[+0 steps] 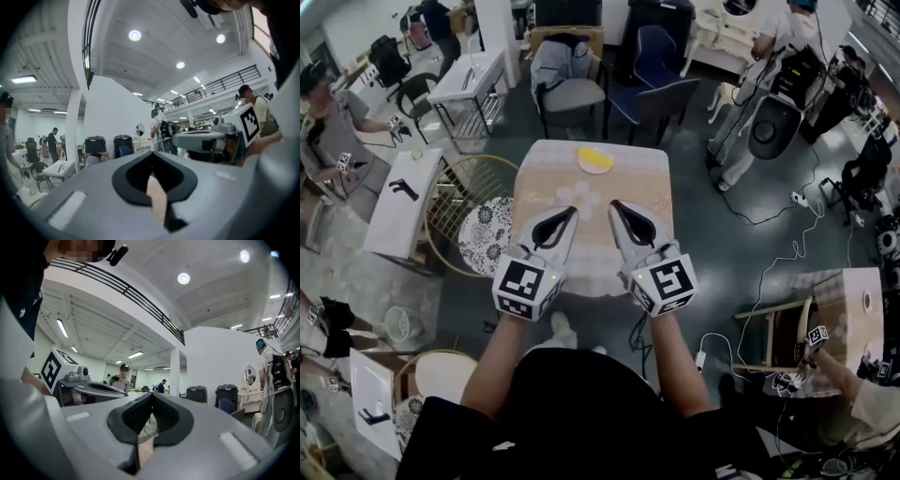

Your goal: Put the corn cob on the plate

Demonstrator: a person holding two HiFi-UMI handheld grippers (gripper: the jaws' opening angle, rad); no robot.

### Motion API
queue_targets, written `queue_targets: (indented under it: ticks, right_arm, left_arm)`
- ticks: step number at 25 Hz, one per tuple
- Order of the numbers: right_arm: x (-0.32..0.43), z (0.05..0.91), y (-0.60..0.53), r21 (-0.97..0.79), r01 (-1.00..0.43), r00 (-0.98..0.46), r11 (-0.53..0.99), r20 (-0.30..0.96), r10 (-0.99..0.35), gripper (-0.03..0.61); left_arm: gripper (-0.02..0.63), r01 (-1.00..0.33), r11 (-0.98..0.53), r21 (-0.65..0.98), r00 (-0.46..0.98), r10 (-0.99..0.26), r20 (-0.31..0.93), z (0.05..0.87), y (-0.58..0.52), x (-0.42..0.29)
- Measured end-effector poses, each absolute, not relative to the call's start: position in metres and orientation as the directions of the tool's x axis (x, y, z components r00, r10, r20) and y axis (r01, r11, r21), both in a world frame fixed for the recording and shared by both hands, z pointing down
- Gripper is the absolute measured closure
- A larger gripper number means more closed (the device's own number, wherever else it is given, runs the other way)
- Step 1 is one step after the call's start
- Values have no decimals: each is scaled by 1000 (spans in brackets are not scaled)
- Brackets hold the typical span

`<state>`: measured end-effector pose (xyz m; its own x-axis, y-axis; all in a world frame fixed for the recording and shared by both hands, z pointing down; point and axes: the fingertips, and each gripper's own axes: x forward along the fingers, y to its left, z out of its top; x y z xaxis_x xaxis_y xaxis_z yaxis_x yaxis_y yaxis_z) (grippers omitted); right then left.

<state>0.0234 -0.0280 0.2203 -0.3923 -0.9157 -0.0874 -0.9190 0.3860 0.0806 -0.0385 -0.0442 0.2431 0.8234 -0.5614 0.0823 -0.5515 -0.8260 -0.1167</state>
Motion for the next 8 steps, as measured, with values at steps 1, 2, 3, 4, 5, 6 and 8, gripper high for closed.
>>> queue_targets:
  ticks: [1,2,3,4,5,6,8]
  right_arm:
    - [23,220,-25,78,-918,-394,388,-88,-915,577]
    - [24,219,-23,77,-918,-395,389,-88,-914,577]
    - [24,219,-21,76,-917,-397,391,-88,-914,577]
    - [24,220,-19,75,-917,-398,393,-88,-913,577]
    - [24,221,-17,75,-916,-399,394,-88,-913,577]
    - [24,222,-15,76,-916,-400,394,-88,-912,577]
    - [24,224,-10,75,-916,-400,394,-88,-912,577]
  left_arm:
    - [606,-552,-826,-118,823,-562,83,242,-42,-38]
    - [606,-552,-825,-119,823,-562,83,242,-39,-36]
    - [606,-551,-826,-120,823,-561,83,241,-37,-35]
    - [606,-550,-827,-121,824,-560,83,242,-35,-34]
    - [606,-548,-827,-121,825,-559,84,243,-33,-33]
    - [606,-547,-828,-122,826,-557,84,244,-30,-32]
    - [606,-544,-830,-121,828,-555,85,247,-25,-30]
